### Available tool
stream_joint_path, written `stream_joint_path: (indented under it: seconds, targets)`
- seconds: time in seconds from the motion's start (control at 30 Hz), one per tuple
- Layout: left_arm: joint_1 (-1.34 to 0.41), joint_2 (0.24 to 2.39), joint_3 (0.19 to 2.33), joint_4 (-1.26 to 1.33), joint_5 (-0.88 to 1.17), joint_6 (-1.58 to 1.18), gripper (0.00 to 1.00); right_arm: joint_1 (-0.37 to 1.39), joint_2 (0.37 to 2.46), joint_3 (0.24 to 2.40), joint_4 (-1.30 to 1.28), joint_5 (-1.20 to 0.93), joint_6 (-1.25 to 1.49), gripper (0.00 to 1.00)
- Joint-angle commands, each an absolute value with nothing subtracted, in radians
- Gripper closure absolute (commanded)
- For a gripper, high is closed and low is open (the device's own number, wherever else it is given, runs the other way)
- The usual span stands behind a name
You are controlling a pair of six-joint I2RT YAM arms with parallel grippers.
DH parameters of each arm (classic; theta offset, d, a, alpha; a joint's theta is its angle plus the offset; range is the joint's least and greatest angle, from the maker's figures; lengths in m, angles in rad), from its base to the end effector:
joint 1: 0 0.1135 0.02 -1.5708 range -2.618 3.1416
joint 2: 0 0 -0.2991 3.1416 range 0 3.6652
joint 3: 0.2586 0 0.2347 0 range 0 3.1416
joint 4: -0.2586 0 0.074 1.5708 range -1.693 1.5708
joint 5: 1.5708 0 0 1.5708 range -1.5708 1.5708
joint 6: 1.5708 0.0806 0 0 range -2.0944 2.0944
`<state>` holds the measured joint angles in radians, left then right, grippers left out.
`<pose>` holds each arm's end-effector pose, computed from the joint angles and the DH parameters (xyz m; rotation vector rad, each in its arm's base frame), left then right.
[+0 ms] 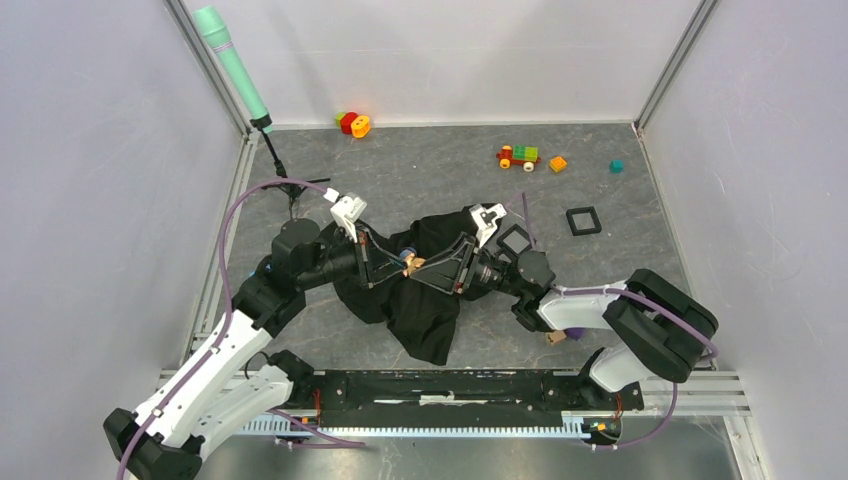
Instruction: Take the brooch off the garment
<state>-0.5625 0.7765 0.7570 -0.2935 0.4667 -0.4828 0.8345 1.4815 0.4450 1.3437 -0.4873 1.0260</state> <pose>0.1275 -0.1232 0.3337 0.4226 1.9727 -1.1313 0.1728 0.2468 0.2906 -0.3594 1.5233 1.8436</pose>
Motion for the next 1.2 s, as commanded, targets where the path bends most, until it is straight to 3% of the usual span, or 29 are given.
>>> stream_joint_path:
  seconds: [0.0, 0.3, 0.37, 0.53, 0.93, 1.1, 1.17]
  targets:
    - [-0.558, 0.765, 0.762, -0.247, 0.518, -0.504, 0.98, 0.833, 1.504, 0.490, 1.507, -0.479, 1.128, 0.66]
    - [-0.558, 0.762, 0.761, -0.262, 0.535, -0.446, 0.98, 0.834, 1.519, 0.492, 1.511, -0.469, 1.149, 0.78]
    - [-0.558, 0.762, 0.760, -0.260, 0.553, -0.430, 0.98, 0.835, 1.525, 0.507, 1.468, -0.479, 1.151, 0.89]
    - [-0.558, 0.767, 0.749, -0.268, 0.563, -0.398, 0.98, 0.836, 1.521, 0.534, 1.406, -0.498, 1.130, 0.90]
    - [-0.558, 0.790, 0.777, -0.327, 0.488, -0.414, 0.98, 0.844, 1.464, 0.566, 1.266, -0.593, 0.993, 0.81]
    - [-0.558, 0.776, 0.776, -0.351, 0.424, -0.427, 0.98, 0.843, 1.414, 0.525, 1.250, -0.570, 0.940, 0.52]
    - [-0.558, 0.772, 0.775, -0.357, 0.400, -0.427, 0.98, 0.845, 1.395, 0.521, 1.180, -0.556, 0.884, 0.49]
